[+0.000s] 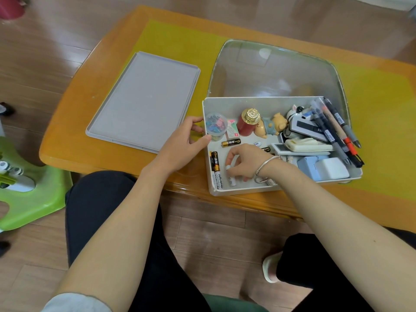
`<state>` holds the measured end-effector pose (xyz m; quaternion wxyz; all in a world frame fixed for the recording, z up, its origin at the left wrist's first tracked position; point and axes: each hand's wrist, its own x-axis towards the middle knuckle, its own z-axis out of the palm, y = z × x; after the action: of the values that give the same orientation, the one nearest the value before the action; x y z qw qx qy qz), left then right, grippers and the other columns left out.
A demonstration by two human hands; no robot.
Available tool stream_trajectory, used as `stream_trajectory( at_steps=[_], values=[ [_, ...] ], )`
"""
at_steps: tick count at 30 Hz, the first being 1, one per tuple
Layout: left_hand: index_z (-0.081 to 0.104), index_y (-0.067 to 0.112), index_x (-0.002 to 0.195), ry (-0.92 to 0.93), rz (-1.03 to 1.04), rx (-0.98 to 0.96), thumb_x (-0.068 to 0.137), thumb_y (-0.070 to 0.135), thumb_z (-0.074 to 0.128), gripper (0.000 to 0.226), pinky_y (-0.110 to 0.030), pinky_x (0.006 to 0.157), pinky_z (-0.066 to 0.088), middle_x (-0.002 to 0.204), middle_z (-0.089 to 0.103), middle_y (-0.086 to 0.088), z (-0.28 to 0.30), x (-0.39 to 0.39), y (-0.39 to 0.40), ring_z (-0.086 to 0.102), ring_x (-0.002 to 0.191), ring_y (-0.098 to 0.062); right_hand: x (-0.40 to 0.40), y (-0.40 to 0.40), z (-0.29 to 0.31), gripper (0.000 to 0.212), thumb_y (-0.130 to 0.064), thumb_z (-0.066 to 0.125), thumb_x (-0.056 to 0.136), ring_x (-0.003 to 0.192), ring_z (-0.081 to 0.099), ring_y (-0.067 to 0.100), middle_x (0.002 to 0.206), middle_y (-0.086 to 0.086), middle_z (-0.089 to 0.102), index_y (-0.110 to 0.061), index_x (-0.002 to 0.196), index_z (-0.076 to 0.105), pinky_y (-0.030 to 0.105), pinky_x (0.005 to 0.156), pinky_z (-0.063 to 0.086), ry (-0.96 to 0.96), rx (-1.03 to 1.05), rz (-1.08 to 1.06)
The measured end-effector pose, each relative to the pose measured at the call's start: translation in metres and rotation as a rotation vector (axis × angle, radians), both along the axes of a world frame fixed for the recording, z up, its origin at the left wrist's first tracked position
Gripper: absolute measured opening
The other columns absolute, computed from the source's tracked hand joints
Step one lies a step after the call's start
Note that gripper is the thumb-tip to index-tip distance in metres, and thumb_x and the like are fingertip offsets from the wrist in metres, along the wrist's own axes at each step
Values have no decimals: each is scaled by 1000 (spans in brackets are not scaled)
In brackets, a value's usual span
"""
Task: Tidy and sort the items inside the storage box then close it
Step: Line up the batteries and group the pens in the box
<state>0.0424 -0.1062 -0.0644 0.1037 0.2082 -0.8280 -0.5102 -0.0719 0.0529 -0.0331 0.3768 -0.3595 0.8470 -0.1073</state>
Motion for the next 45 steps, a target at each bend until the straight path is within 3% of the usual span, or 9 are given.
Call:
stream_trajectory(
  at_steps=[5,10,16,21,26,35,38,41,45],
  values=[
    [36,25,138,3,-3,-4,94,37,56,49,-26,69,54,105,47,24,1,1,0,58,84,-11,5,-3,2,24,-18,75,78,49,65,13,65,6,72,-13,90,55,26,48,53,-142,51,-80],
    [36,25,138,3,2,-16,94,39,55,49,-20,66,47,104,49,23,0,0,0,58,82,-9,8,-4,7,26,-12,75,76,76,71,28,81,14,73,-13,92,55,43,74,59,-153,101,-52],
    [36,27,137,2,-2,-14,93,40,56,49,-21,67,50,104,48,24,-2,0,-1,60,85,-11,9,-2,10,27,-8,74,76,79,71,31,85,12,73,-14,94,55,45,78,57,-174,84,-10],
    [36,27,137,5,-2,-19,93,40,56,49,-24,68,53,105,47,25,-3,-1,-2,60,86,-13,4,6,10,31,-8,75,75,68,70,31,79,15,72,-10,98,55,42,68,60,-153,20,-84],
    [36,28,138,4,-2,-22,93,42,55,51,-25,71,54,106,48,25,-3,0,-2,60,88,-13,-1,14,6,30,-20,78,73,53,55,13,71,0,60,-14,88,53,24,50,46,155,101,-1],
    [36,28,136,11,-8,-3,93,41,56,49,-24,70,54,107,48,21,-5,-1,-2,61,91,-13,-1,11,5,20,-31,74,74,71,62,20,78,7,69,-11,77,68,27,68,51,274,150,56],
    [36,27,137,14,-1,2,93,41,56,50,-23,70,53,109,49,18,-5,-1,-3,60,92,-11,0,10,3,12,-22,65,80,64,67,20,73,9,69,-11,86,65,31,65,55,242,2,-57],
    [36,27,137,20,3,-5,93,41,55,49,-19,67,49,110,50,15,-5,0,-2,59,88,-9,-1,6,0,19,-15,58,83,36,55,3,60,2,66,-23,100,57,17,35,43,133,-118,-185],
    [36,27,137,18,1,-12,94,41,55,50,-20,68,50,114,51,11,-5,0,-2,59,88,-11,-1,-2,-3,25,-15,61,85,53,66,23,66,5,70,-22,109,58,20,43,52,41,-185,-256]
  ],
)
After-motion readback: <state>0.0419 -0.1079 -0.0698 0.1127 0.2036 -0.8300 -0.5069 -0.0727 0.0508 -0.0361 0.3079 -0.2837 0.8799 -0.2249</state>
